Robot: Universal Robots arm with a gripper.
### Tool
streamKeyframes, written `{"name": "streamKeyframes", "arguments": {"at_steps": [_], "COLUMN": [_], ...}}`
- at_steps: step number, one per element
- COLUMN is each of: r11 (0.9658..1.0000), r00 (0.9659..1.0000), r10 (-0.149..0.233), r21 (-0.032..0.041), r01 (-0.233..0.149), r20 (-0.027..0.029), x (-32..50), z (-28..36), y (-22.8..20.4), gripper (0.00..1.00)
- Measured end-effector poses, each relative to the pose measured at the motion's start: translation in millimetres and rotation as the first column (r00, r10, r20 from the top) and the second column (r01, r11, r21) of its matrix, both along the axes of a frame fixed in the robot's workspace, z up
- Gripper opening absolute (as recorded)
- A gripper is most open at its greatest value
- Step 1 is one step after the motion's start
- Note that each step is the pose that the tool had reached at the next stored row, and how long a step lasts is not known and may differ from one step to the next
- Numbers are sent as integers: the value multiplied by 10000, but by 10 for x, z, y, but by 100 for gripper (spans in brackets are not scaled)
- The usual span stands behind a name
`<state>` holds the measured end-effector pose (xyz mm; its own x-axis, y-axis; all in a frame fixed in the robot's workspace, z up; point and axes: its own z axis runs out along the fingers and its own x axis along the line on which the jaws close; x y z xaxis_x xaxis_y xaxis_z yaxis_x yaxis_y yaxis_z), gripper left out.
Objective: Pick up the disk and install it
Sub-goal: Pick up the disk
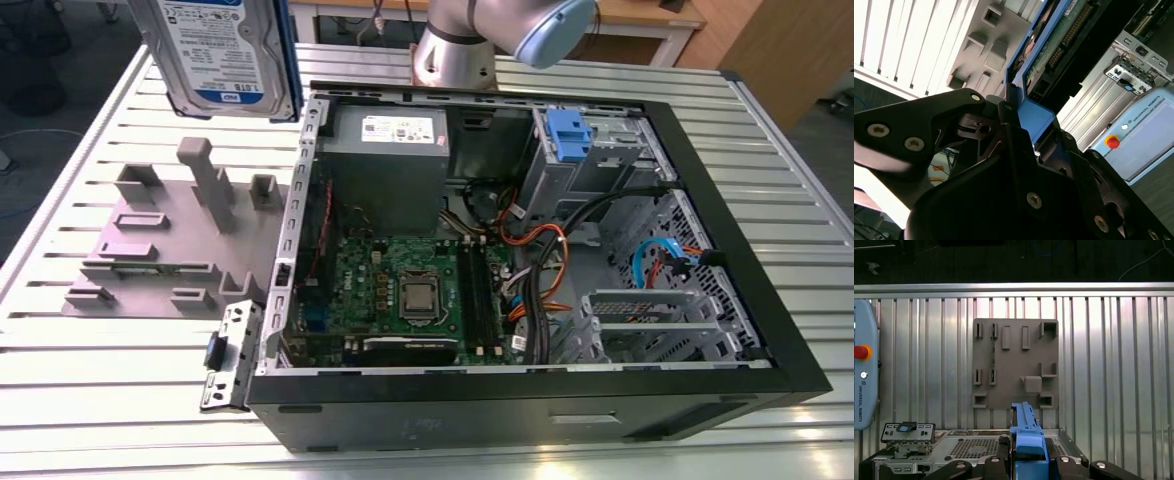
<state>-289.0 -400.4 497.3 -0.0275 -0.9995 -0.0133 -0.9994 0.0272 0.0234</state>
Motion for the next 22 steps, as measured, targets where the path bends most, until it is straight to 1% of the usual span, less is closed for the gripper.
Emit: {"name": "streamKeyframes", "arguments": {"at_steps": [8,11,22], "r11": [10000,10000,10000], "r00": [10000,10000,10000], "r10": [1,1,1], "r21": [0,0,-1], "r01": [-1,-1,-1], "r20": [-1,0,-1], "x": [6,21,140], "z": [0,0,1], "y": [0,0,0], "gripper": [36,36,36]}}
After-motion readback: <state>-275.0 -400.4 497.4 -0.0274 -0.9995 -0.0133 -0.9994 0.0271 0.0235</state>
